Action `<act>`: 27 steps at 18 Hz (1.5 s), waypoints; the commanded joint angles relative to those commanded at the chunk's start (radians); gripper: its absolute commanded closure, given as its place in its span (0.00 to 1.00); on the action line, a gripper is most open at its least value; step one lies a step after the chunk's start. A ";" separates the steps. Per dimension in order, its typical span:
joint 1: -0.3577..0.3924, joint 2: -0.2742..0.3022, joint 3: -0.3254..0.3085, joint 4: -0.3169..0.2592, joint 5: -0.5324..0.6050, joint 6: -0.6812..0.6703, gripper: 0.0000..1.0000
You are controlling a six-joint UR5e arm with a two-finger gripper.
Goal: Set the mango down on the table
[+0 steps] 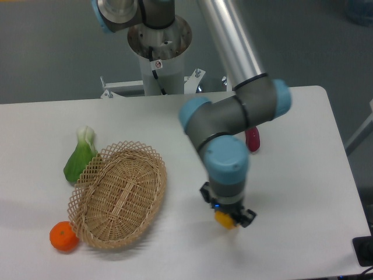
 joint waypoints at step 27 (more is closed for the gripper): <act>0.284 0.112 -0.049 0.051 -0.161 0.251 0.00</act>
